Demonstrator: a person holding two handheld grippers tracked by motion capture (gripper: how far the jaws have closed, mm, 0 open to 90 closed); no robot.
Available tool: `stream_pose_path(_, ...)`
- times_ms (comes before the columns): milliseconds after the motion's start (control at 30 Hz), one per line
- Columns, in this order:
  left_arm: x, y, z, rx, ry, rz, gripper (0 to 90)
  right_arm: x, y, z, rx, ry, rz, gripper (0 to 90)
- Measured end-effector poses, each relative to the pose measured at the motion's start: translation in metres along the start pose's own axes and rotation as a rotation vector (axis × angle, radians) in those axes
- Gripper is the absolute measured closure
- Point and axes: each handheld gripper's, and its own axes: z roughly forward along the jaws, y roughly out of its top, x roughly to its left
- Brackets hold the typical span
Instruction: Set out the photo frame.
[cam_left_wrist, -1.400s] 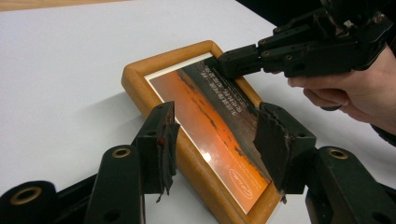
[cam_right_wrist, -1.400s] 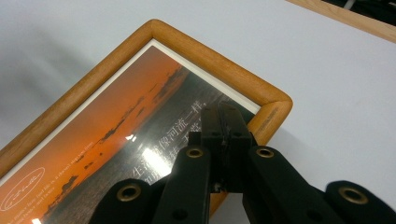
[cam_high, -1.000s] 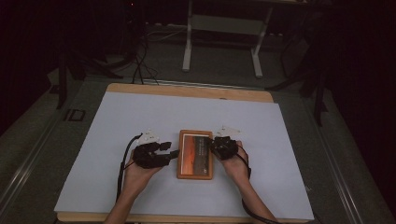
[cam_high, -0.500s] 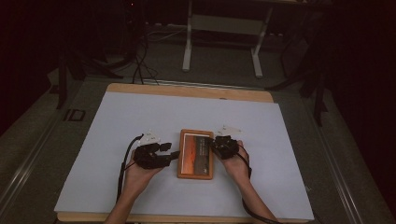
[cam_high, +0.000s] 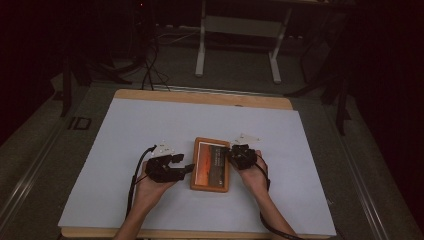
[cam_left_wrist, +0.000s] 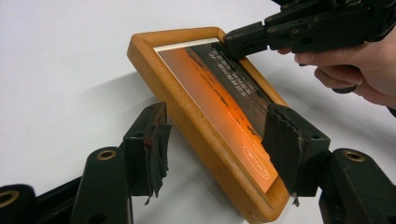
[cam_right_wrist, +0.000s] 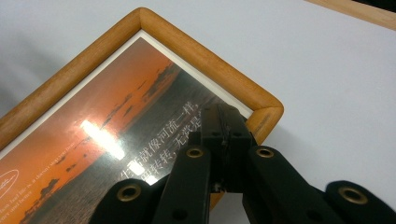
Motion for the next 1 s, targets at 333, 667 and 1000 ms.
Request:
stream_pose_path(333, -0.002, -0.001, 0.001, -0.003, 0.002, -0.005, 42.1, -0.004, -0.002, 0.001, 0.005, -0.011, 0.015, 89.9)
stream_pose_path(667, -0.008, -0.002, 0.004, 0.009, -0.001, 0.001, 36.4, -0.007, -0.004, 0.003, 0.013, -0.021, 0.03, 89.9)
stream_pose_path(1000, -0.011, -0.003, 0.004, 0.01, -0.019, -0.005, 33.9, -0.015, -0.01, 0.007, 0.035, -0.034, 0.051, 89.9)
